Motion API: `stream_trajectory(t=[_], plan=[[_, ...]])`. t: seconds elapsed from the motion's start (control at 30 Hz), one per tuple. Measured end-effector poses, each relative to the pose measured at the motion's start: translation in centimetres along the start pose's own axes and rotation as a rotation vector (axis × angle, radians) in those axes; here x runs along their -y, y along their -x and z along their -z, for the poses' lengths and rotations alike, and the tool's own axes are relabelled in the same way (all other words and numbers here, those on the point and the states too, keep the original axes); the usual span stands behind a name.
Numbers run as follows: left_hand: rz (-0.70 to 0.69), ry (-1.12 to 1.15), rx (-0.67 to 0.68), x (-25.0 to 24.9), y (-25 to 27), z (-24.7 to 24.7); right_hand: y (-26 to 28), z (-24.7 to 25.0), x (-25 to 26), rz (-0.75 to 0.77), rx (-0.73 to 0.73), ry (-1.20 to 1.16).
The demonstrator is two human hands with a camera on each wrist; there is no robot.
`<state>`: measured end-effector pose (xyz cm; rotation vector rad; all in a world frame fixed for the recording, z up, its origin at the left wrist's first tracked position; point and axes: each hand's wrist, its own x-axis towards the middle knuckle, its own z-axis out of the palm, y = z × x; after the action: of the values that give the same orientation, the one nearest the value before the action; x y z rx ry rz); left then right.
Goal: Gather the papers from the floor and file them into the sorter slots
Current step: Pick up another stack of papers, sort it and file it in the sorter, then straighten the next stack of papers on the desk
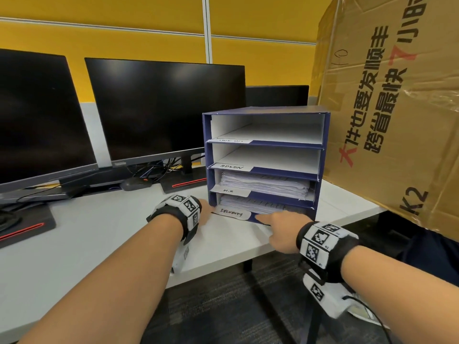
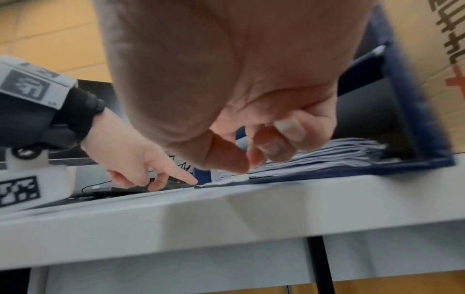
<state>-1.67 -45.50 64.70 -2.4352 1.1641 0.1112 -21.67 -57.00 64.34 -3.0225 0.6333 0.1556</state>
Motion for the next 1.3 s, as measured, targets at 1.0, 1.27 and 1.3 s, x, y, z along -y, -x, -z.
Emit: stream_trajectory(t=[1.0, 1.27, 1.3], plan=[[0.125, 0.218, 0.078, 2.6, 5.9, 0.5, -0.2, 0.3, 1.0, 0.018, 0.079, -0.035], [0.254, 0.349, 0.008, 5.6, 19.8, -2.7, 4.9, 0.0, 5.9, 0.071, 0.11, -0.08], [0.25, 0.373, -0.005, 6.0, 21.0, -3.2, 5.5, -0.2, 6.4, 0.089, 0.104, -0.088]])
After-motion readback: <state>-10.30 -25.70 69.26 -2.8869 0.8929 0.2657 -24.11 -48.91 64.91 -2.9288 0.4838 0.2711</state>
